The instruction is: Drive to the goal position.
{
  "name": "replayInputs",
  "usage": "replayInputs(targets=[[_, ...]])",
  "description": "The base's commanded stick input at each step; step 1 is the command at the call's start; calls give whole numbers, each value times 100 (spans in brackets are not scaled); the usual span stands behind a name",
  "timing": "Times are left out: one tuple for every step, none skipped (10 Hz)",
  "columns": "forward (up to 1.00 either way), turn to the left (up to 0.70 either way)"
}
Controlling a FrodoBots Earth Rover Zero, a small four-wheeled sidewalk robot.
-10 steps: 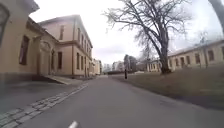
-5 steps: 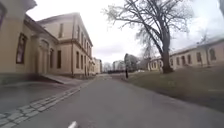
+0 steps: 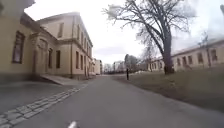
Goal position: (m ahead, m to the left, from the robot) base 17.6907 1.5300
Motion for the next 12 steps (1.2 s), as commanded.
replayInputs(targets=[[70, 0], [70, 0], [70, 0], [70, 0], [70, 0], [70, 0], [63, 0], [29, 0], [0, 0], [0, 0], [0, 0], [0, 0]])
